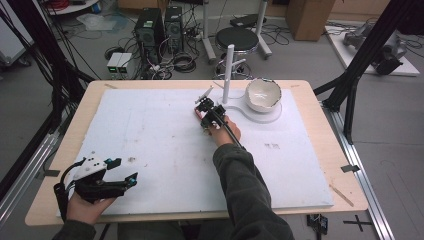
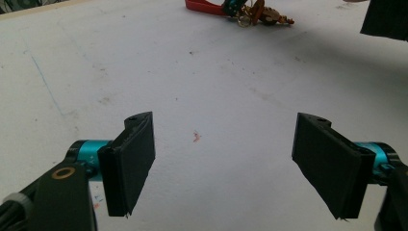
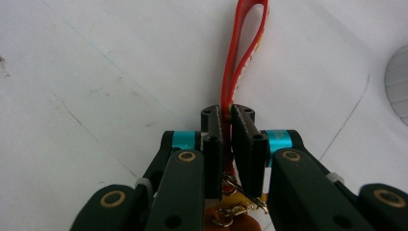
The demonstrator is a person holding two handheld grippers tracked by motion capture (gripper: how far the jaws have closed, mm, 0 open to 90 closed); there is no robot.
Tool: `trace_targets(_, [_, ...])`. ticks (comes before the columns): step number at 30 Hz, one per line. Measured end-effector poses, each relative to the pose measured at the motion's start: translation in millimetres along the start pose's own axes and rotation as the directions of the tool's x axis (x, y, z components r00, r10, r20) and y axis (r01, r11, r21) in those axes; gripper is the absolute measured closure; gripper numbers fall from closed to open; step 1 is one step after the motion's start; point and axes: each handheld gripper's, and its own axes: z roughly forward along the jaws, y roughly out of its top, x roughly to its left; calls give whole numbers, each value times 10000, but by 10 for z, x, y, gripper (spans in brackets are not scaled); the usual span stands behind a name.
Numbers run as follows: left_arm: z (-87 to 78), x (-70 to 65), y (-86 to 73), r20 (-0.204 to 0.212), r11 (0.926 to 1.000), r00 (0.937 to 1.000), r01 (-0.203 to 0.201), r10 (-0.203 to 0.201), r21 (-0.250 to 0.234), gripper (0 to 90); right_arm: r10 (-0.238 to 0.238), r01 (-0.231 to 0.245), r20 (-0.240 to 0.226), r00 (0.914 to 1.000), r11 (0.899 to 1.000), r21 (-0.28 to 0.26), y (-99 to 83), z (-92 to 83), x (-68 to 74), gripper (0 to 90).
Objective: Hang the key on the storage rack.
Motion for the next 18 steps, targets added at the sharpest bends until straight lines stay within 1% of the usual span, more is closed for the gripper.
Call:
trace_targets(2, [1, 1, 0, 0, 10000, 10000, -1, 1, 2, 236, 115, -115, 22, 9999, 9999, 10, 0, 0, 0, 831])
trace_targets(4, [1, 1, 0, -2, 10000, 10000, -7, 7, 8, 236, 11, -11, 20, 10000, 10000, 19, -4, -2, -21, 835])
trace_targets(5, [0, 1, 0, -2, 10000, 10000, -9, 9, -3, 236, 105, -105, 10, 9999, 9999, 1, -2, -6, -20, 838])
trace_targets(9, [-1, 6, 0, -4, 10000, 10000, -18, 18, 12, 235, 93, -93, -86, 9999, 9999, -62, -11, -29, -40, 841])
trace_targets(10, [-1, 6, -1, -4, 10000, 10000, -19, 19, 13, 236, 166, -167, -177, 9997, 9998, -86, -11, -41, -41, 842])
trace_targets(13, [-2, 5, 0, -18, 10000, 10000, -36, 36, 16, 235, 78, -87, -313, 9995, 9995, -295, -11, -72, -47, 845])
trace_targets(14, [-2, 3, -1, -28, 10000, 10000, -43, 43, 6, 236, 166, -177, -378, 9991, 9994, -302, -9, -82, -39, 848])
trace_targets(16, [-2, 1, -1, -35, 10000, 10000, -30, 30, -1, 235, 52, -64, -354, 9994, 9994, -337, -10, -92, -44, 853])
trace_targets(18, [-2, 3, 0, -29, 10000, 10000, -50, 50, 18, 236, 132, -147, -425, 9990, 9992, -361, -11, -104, -47, 856])
